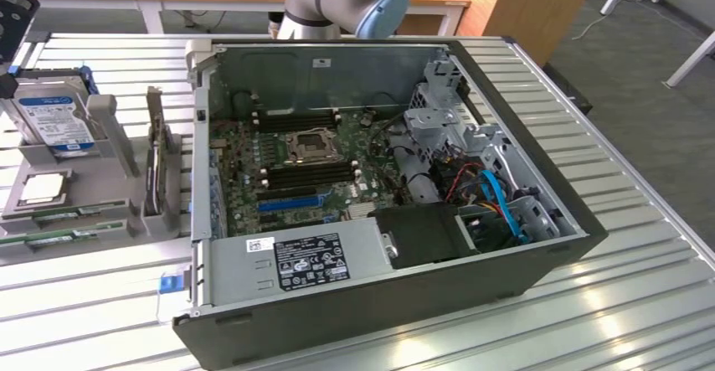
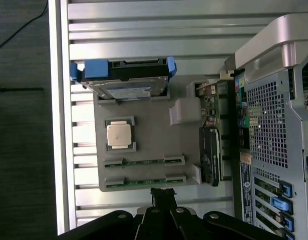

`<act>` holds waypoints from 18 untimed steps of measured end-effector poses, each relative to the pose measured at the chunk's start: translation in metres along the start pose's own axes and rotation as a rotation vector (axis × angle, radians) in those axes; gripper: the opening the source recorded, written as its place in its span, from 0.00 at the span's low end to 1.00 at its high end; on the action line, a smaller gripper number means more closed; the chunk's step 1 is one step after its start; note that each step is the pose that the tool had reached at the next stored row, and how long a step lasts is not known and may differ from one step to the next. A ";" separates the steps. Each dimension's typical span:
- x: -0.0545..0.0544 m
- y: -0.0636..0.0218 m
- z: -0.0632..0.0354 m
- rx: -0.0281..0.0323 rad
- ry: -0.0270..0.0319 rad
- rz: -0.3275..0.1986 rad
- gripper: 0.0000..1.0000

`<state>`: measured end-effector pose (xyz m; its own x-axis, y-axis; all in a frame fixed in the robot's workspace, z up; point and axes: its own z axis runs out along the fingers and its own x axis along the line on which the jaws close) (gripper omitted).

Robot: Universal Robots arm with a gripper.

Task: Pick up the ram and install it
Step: 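Pick up the ram and move it above insertion slot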

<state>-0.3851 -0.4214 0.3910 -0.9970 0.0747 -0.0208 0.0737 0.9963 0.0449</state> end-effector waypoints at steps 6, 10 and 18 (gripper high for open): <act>0.000 0.0000 0.0000 0.0000 -0.0001 0.000 0.10; 0.000 0.0000 0.0000 0.0000 0.0000 0.000 0.10; 0.000 0.0000 0.0002 -0.0018 0.0039 -0.088 0.10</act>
<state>-0.3851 -0.4214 0.3908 -0.9997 -0.0135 -0.0209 -0.0144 0.9989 0.0449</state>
